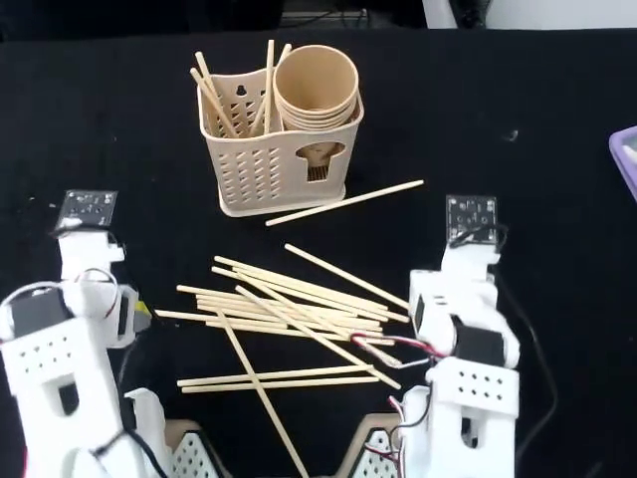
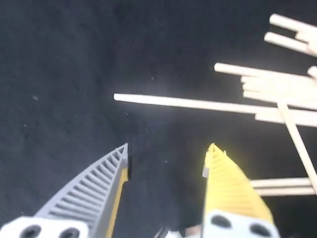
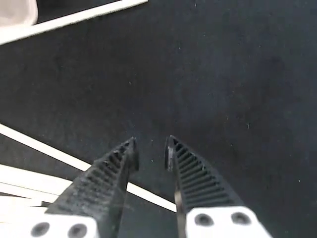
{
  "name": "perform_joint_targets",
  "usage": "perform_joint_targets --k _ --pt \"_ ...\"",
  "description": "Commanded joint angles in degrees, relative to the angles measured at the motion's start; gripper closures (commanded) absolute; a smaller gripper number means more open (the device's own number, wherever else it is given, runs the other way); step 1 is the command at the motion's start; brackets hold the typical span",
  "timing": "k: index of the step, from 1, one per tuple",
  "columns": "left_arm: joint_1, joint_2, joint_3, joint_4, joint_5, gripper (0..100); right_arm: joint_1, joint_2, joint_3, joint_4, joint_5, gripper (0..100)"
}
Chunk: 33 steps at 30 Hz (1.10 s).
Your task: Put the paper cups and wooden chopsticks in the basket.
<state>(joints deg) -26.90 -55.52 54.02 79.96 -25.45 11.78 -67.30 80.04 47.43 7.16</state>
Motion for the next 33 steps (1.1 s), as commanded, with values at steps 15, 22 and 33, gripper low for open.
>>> perform_joint_targets --k 15,22,33 --pt "8.4 29.1 -13.2 3.4 -4.5 75 0.5 -22.6 10.6 -0.9 -0.1 89.6" --pt "25.9 28.5 -12.2 10.3 -13.0 75 0.4 -24.2 10.9 1.2 -0.1 89.6" --pt "41.6 29.4 -10.2 -3.6 10.8 75 0.5 -24.2 10.9 1.2 -0.1 89.6"
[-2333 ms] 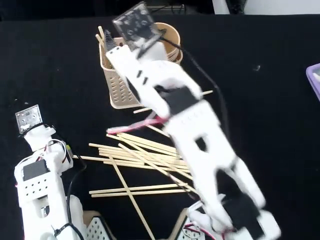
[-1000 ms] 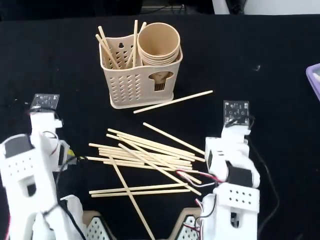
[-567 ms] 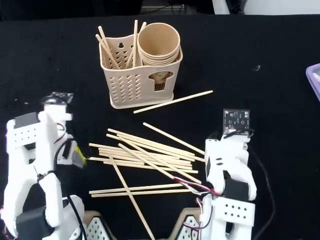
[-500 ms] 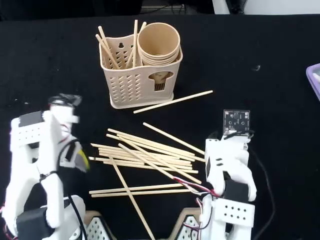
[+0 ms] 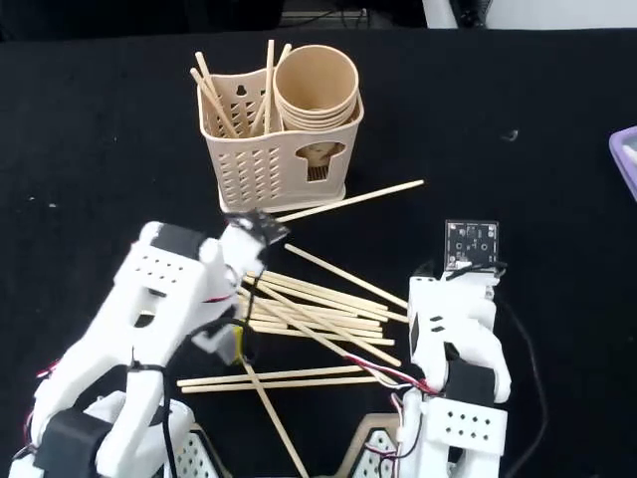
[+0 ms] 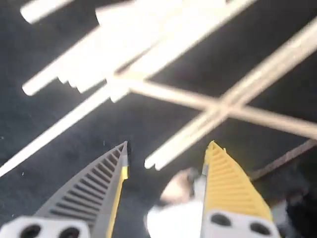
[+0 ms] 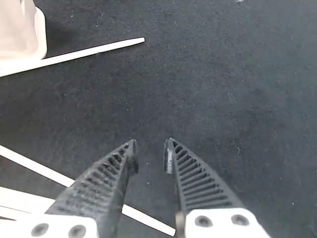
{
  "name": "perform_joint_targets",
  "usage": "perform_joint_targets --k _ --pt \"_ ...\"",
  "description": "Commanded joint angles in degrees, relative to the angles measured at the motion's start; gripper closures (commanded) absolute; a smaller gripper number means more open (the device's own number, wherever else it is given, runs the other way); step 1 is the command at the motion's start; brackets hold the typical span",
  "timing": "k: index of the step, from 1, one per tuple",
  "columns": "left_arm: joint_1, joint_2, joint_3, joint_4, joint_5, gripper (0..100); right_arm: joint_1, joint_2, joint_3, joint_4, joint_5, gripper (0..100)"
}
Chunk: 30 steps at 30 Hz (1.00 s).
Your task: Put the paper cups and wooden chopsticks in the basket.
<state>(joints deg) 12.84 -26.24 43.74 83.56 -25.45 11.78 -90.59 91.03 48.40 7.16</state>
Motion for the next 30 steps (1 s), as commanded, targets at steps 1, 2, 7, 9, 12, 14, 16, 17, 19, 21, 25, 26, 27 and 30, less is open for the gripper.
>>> perform_joint_targets --k 1,2,7,9,12,14,16,17,19,21,25,26,27,30 --pt "1.9 0.1 1.0 -9.2 14.7 75 0.5 -0.9 -0.1 0.3 -0.1 89.6" --pt "1.9 0.1 2.1 -10.7 18.4 75 0.5 -0.9 -0.1 0.3 -0.1 89.6" --pt "2.3 0.1 6.2 -13.5 32.7 75 0.5 -0.9 -0.1 0.3 -0.1 89.6" --pt "2.3 0.1 7.4 -13.5 35.0 75 0.5 -0.9 -0.1 0.3 -0.1 89.6" --pt "2.0 0.1 8.9 -13.8 36.4 75 0.5 -0.9 -0.1 0.3 -0.1 89.6" --pt "2.4 0.1 10.0 -13.9 36.4 75 0.5 -0.9 -0.1 0.3 -0.1 89.6" --pt "2.2 0.1 10.9 -15.0 36.4 75 0.5 -0.9 -0.1 0.3 -0.1 89.6" --pt "2.0 0.1 11.6 -16.3 36.3 75 0.5 -0.9 -0.1 0.3 -0.1 89.6" --pt "1.9 0.1 13.5 -18.6 36.1 75 0.5 -0.9 -0.1 0.3 -0.1 89.6" --pt "2.0 0.1 15.8 -21.8 36.2 75 0.5 -0.9 -0.1 0.3 -0.1 89.6" --pt "1.9 -0.5 18.9 -26.8 36.3 80 0.4 -0.9 -0.1 0.3 -0.1 89.6" --pt "1.9 -0.5 19.1 -27.3 36.1 81 0.4 -0.9 -0.1 0.3 -0.1 89.6" --pt "1.9 -0.5 19.1 -27.3 36.1 82 0.4 -0.9 -0.1 0.3 -0.1 89.6" --pt "1.9 -0.6 18.9 -27.2 36.0 82 0.4 -0.9 -0.1 0.3 -0.1 89.6"
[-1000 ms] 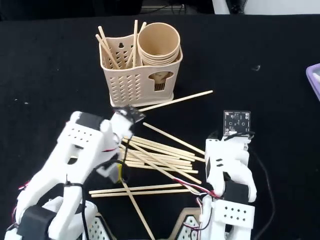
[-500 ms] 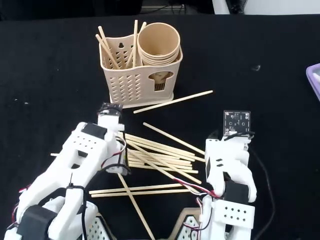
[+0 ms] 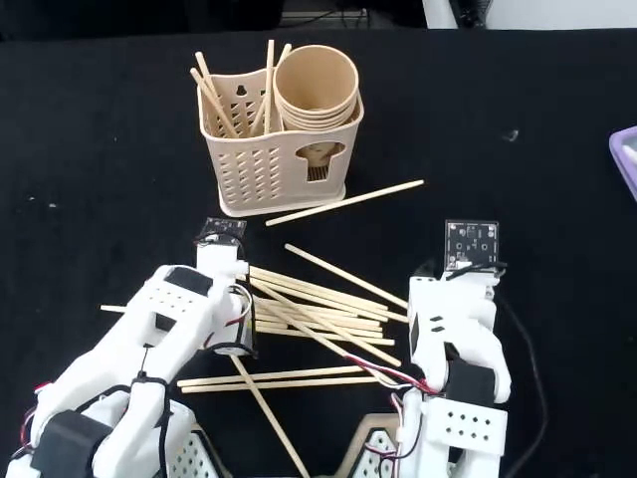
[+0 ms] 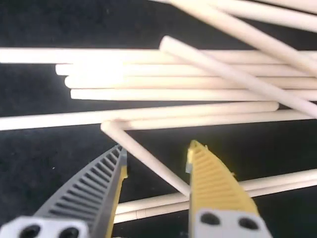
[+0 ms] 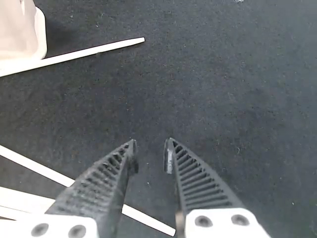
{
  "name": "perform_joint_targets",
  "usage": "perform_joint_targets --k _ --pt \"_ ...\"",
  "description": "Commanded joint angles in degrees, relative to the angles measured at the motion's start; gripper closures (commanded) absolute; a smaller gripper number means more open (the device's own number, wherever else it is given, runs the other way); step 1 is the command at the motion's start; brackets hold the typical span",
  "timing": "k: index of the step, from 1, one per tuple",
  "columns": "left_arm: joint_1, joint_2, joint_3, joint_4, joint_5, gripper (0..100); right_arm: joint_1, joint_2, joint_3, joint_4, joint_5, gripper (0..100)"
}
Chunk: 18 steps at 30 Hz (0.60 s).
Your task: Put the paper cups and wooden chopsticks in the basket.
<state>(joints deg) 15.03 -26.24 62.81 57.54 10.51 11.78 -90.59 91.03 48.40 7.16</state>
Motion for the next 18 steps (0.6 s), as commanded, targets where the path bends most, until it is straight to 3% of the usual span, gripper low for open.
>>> perform_joint_targets --k 1,7,14,18 --pt "-0.3 -0.6 -0.2 -1.2 0.2 82 0.4 -0.9 -0.1 0.3 -0.1 89.6" --pt "-1.0 -0.7 -1.6 -1.1 0.4 82 0.4 -0.9 -0.1 0.3 -0.1 89.6" --pt "-14.4 -0.7 -5.7 -1.1 0.6 82 0.4 -0.9 -0.1 0.3 0.0 89.6" --pt "-20.5 -0.6 -7.3 -1.2 4.3 90 0.4 -0.9 -0.1 0.1 0.0 89.6"
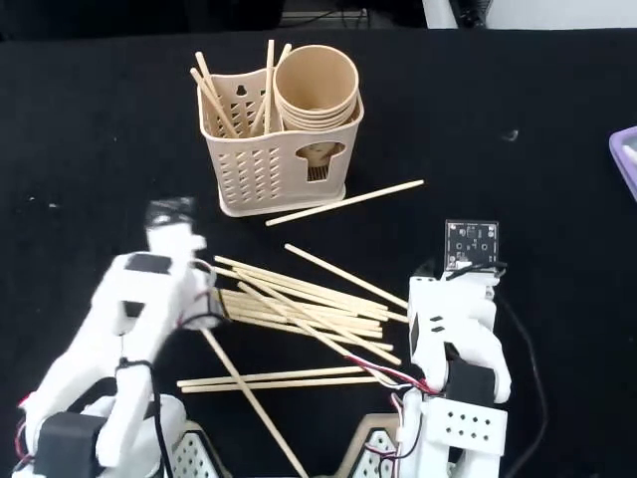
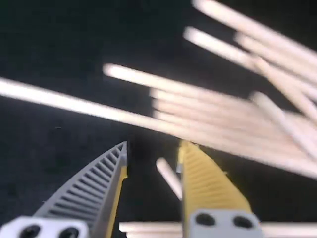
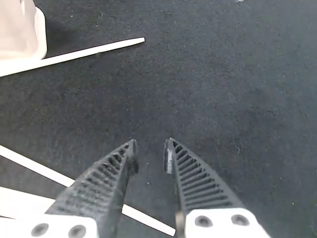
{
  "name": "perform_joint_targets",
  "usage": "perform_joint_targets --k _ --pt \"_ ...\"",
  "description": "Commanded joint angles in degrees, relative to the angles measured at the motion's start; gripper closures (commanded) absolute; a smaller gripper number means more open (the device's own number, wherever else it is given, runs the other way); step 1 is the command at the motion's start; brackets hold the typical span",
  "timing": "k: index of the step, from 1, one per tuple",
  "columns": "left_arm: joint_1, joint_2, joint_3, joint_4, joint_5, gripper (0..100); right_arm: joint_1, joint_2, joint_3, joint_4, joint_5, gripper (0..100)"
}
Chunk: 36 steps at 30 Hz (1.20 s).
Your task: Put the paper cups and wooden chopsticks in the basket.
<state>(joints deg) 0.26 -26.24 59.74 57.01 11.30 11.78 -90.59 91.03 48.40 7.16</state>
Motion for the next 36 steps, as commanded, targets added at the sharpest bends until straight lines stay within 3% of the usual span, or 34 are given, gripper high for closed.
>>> perform_joint_targets --k 1,8,10,13,18,21,30,36 --pt "-6.3 -0.6 -4.4 -1.0 4.0 93 0.4 -0.9 -0.1 0.1 0.0 89.6" --pt "-3.8 -0.6 -4.6 0.1 3.7 95 0.4 -0.9 0.0 0.3 0.0 89.6" --pt "-3.3 -0.7 -7.5 3.2 -0.8 95 0.4 -0.9 0.3 0.0 0.0 89.6" --pt "-3.3 -0.7 -15.0 12.0 -12.8 91 0.4 -0.9 0.4 0.0 0.0 89.6" --pt "-2.2 -0.6 -23.7 32.1 -46.9 79 0.4 -0.9 0.4 -0.1 0.0 89.6" --pt "1.8 -0.6 -21.1 36.2 -57.1 80 0.4 -0.9 0.3 -0.1 0.0 89.6" --pt "14.4 -0.6 -7.9 20.7 -57.7 82 0.4 -0.9 0.4 -0.1 0.0 89.6" --pt "14.0 -0.1 -6.8 13.7 -53.5 82 0.4 -0.9 0.3 -0.1 0.0 89.6"
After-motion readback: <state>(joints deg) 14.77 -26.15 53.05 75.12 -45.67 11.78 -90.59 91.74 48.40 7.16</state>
